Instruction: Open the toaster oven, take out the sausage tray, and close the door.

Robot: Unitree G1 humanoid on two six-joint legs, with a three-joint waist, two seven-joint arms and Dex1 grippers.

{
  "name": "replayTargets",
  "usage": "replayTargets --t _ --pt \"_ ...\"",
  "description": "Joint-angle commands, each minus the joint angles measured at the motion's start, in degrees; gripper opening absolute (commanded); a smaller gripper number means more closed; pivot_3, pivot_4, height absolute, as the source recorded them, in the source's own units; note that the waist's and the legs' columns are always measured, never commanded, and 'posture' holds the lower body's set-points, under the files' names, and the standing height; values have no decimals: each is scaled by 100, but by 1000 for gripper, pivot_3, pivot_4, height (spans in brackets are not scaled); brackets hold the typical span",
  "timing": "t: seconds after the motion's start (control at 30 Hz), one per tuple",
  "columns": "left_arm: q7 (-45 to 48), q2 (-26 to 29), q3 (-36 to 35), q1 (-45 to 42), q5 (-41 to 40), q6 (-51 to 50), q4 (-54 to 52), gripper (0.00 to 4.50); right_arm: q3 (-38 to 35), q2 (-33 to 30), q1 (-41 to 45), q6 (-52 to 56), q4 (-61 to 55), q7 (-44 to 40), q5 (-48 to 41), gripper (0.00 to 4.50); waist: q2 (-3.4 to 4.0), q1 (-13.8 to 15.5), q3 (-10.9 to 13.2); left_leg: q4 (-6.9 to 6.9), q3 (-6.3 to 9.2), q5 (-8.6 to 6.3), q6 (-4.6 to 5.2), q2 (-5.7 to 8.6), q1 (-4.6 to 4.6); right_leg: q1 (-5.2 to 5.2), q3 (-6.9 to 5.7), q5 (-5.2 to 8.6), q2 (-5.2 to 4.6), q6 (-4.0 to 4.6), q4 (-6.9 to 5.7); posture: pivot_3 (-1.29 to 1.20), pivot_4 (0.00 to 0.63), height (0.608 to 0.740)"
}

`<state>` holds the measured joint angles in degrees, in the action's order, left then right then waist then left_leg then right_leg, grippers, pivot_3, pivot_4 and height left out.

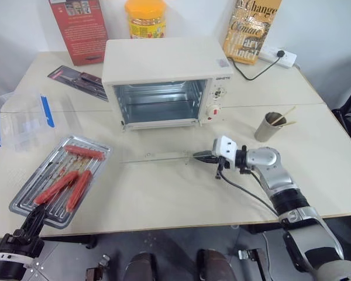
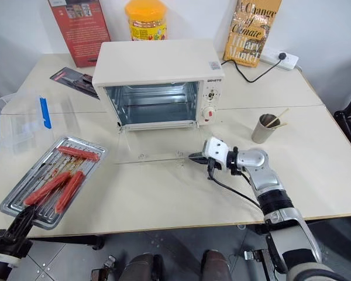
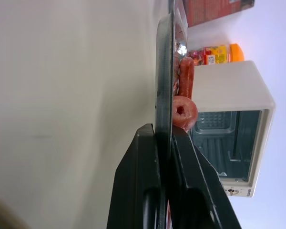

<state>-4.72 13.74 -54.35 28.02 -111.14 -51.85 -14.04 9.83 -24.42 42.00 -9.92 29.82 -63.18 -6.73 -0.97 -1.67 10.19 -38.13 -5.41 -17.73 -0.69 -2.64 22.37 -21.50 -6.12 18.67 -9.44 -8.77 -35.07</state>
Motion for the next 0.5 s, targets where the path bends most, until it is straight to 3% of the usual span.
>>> replayTargets --t 0.03,0.27,0.5 --pt "290 102 -261 148 -186 -162 119 0 -319 -62 342 412 -554 -143 -450 18 0 2 0 0 1 -2 -1 0 -1 0 0 0 0 0 -1 0 150 740" --pt "564 414 -46 254 -186 -606 365 0 -599 -114 1009 818 -652 -175 -713 18 0 11 0 0 2 -11 0 -3 0 -3 -2 0 1 0 -6 0 150 740" --pt "632 1438 846 -74 -186 -1119 342 0 -818 -105 1498 733 -458 223 -607 18 7 -11 4 2 2 -15 -5 -5 -1 -16 2 1 1 1 -27 0 150 740"
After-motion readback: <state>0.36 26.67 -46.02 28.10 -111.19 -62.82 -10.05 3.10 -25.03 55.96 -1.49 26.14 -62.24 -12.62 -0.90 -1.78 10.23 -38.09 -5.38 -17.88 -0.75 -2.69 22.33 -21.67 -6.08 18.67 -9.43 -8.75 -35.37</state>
